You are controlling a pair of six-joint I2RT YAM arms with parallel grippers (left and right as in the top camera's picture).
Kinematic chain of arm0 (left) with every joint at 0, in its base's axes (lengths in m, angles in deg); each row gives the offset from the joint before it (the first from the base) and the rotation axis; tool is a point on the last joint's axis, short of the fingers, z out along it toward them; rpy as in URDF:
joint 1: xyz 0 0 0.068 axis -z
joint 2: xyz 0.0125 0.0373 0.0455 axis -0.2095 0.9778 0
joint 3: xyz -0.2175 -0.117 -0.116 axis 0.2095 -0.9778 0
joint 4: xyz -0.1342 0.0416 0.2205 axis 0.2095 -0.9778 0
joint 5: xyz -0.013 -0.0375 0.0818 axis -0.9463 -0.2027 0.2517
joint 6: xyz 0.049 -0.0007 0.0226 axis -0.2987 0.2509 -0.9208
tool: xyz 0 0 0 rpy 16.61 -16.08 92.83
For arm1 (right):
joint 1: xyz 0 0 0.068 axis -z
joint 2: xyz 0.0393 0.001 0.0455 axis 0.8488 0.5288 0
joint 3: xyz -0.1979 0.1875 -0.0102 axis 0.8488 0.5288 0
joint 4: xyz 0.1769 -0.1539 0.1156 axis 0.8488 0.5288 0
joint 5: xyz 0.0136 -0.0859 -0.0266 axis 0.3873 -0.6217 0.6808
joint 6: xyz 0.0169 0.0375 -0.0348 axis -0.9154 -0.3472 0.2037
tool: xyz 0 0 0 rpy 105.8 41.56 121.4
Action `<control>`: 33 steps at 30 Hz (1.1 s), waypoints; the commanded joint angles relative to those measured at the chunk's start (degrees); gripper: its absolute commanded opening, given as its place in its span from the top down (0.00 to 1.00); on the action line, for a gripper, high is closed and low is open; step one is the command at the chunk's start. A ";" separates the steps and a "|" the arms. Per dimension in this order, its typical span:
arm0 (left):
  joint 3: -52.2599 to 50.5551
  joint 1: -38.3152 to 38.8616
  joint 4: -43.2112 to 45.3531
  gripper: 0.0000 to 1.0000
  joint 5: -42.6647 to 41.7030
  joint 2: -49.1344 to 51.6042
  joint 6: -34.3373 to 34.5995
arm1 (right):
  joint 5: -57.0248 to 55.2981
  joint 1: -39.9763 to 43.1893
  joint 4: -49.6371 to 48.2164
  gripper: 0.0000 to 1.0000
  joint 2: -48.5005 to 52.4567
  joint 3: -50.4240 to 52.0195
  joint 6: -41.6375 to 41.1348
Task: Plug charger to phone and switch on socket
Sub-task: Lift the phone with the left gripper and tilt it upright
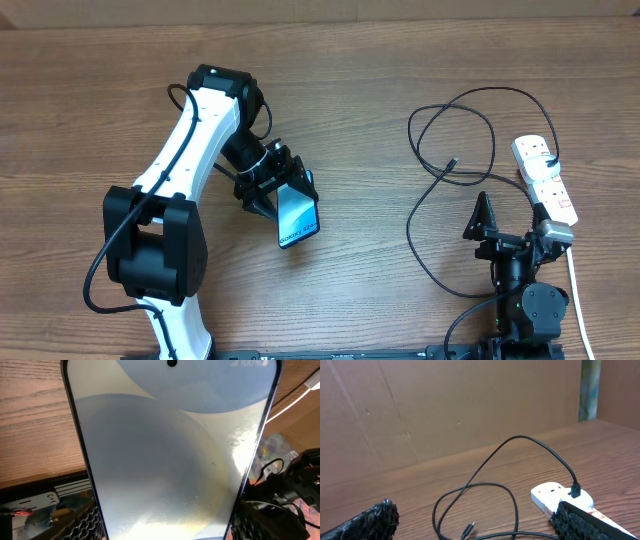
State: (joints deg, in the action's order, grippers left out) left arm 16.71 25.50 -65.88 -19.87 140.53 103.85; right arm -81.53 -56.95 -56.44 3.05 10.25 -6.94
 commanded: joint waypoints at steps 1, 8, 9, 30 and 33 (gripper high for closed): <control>1.73 0.07 -0.02 0.34 -3.26 0.26 -0.42 | 0.26 0.15 -0.17 0.00 -0.68 0.61 0.28; 1.73 0.07 -0.02 0.34 -4.90 0.26 -0.39 | 0.26 0.17 -0.17 0.00 -0.68 0.61 0.28; 1.73 0.07 -0.04 0.34 -4.90 0.26 -0.39 | 0.26 0.17 -0.17 0.00 -0.68 0.61 0.28; 1.73 0.07 10.36 0.34 3.76 0.26 2.38 | 0.26 0.17 -0.17 0.00 -0.68 0.61 0.28; 1.73 0.11 12.33 0.35 5.09 0.26 2.36 | 0.26 0.15 -0.17 0.00 -0.68 0.61 0.28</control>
State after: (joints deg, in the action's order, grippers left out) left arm 16.73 25.50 -54.25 -16.28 140.53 105.18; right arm -81.53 -56.95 -56.42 3.05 10.25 -6.92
